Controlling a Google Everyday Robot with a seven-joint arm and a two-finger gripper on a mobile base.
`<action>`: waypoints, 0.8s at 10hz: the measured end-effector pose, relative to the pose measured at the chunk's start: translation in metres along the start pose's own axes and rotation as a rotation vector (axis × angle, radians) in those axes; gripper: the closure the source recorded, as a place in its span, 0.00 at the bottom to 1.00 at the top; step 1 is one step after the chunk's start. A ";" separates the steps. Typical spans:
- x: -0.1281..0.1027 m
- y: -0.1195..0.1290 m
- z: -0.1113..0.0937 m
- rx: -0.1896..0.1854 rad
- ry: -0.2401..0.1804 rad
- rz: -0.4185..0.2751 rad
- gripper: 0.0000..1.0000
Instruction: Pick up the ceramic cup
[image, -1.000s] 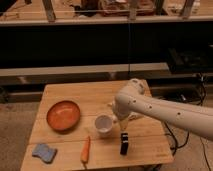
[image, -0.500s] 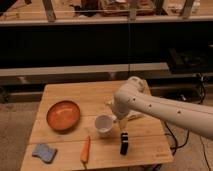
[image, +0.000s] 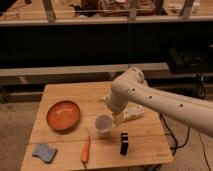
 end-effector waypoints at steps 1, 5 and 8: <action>-0.006 -0.007 0.003 -0.006 -0.004 -0.011 0.20; -0.013 -0.026 0.012 -0.016 -0.004 -0.020 0.20; -0.013 -0.036 0.028 -0.030 -0.011 -0.022 0.20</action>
